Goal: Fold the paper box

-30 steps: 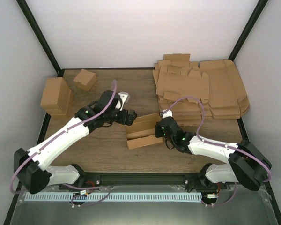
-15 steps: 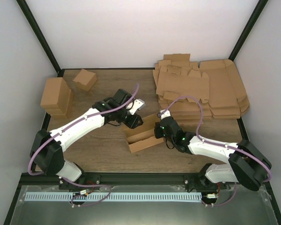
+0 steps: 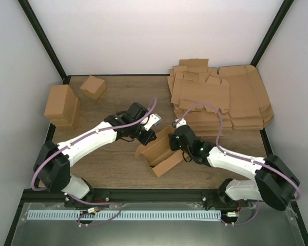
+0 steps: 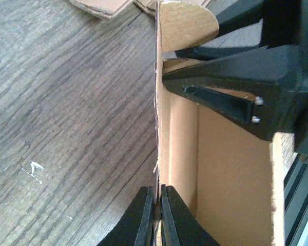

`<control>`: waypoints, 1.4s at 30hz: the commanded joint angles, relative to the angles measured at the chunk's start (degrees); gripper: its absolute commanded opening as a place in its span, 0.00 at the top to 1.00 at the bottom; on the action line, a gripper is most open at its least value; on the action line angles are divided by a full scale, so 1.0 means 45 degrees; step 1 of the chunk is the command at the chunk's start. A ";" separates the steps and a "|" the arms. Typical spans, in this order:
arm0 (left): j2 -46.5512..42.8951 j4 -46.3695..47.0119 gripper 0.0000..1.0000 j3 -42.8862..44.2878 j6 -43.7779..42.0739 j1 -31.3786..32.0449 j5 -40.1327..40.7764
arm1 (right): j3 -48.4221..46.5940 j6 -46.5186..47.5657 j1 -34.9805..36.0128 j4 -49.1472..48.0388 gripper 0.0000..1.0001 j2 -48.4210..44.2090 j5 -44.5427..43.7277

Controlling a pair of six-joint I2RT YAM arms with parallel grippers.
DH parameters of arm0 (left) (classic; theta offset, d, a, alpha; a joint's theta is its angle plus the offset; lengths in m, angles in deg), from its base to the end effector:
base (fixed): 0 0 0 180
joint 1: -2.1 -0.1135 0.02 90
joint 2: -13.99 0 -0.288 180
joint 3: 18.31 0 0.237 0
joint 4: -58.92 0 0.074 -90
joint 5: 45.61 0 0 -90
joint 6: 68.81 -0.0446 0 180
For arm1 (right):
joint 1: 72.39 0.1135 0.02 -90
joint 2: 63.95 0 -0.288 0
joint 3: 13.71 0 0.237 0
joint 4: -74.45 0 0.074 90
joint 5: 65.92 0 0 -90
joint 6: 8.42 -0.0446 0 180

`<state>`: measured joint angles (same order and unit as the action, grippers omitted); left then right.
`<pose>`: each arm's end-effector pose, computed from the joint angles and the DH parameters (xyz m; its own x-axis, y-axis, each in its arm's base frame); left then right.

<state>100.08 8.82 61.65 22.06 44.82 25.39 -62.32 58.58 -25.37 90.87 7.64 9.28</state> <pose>0.2110 -0.2146 0.2790 -0.6224 0.5552 -0.5517 0.7650 0.5804 -0.2790 0.1704 0.1662 0.2199 -0.6221 -0.1135 -0.7747 -0.3581 0.9211 0.1527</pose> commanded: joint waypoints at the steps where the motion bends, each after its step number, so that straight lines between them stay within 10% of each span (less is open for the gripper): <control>1: 0.0090 0.0425 0.94 -0.0353 -0.0013 0.0173 0.0274 | -0.0693 -0.0071 0.0075 0.0886 0.65 -0.0726 0.0195; 11: -0.0032 0.0514 0.94 -0.0380 0.0300 0.0180 0.0402 | -0.1489 -0.0786 0.0077 0.4524 0.35 -0.2859 0.0987; 23: 0.0013 0.0594 0.94 -0.0387 0.0503 0.0191 0.0332 | -0.2501 -0.2558 0.0077 0.9444 0.40 -0.4390 0.5900; 42: 0.0012 0.1056 0.94 -0.0532 0.1177 0.0172 -0.0628 | 0.1699 -0.5205 0.0077 0.4051 0.41 -0.5667 0.9289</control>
<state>100.08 11.68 60.01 25.86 45.32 25.96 -55.33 38.88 -25.32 118.72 -15.98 49.45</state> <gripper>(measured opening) 0.059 0.581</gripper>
